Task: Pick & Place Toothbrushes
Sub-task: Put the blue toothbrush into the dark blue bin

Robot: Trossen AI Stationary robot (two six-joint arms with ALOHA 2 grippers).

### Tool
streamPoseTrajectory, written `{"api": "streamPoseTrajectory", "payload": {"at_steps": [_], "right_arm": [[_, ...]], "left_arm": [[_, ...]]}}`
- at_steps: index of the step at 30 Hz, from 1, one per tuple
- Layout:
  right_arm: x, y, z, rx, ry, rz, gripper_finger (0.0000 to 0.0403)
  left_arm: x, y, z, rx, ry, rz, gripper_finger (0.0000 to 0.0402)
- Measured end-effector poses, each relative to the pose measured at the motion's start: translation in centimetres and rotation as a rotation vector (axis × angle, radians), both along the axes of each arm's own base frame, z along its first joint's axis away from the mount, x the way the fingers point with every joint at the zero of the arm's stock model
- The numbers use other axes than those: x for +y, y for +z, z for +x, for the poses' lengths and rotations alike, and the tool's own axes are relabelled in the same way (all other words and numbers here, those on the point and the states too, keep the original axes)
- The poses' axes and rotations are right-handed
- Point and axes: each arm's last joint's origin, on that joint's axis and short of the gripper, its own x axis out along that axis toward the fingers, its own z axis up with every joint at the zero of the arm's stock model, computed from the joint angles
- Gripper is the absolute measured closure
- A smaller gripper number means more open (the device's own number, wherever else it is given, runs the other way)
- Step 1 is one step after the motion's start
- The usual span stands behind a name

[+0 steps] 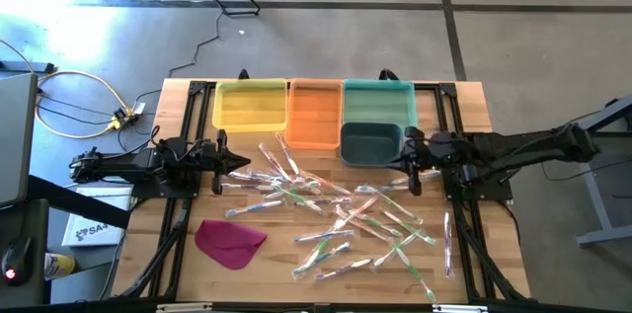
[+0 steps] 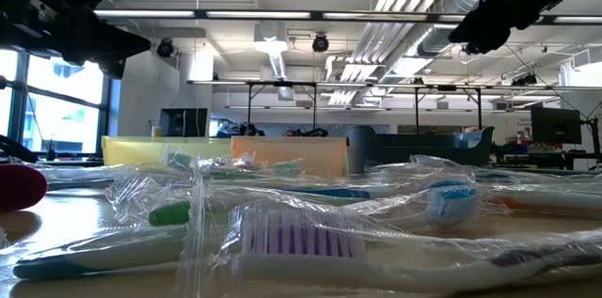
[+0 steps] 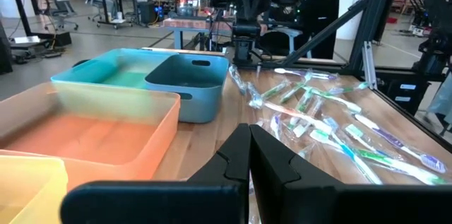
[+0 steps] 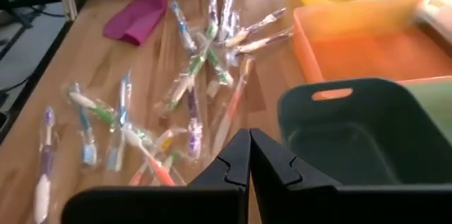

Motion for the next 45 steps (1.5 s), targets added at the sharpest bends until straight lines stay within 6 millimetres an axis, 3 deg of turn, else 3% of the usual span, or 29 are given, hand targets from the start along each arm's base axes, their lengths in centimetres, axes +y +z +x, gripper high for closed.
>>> {"api": "streamPoseTrajectory", "payload": {"at_steps": [16, 29, 45], "right_arm": [[1.9, -0.7, 1.8, 0.274, -0.069, 0.001, 0.0401], [2.6, -3.9, 3.3, 0.565, -0.054, 0.121, 0.0401], [4.6, -6.3, 4.5, 0.609, -0.105, -0.056, 0.0401]], "left_arm": [[0.0, 0.0, 0.0, 0.000, 0.000, 0.000, 0.0402], [0.1, 0.0, 0.0, -0.001, 0.021, 0.000, 0.0402], [0.1, 0.0, 0.0, -0.001, 0.035, 0.000, 0.0402]]}}
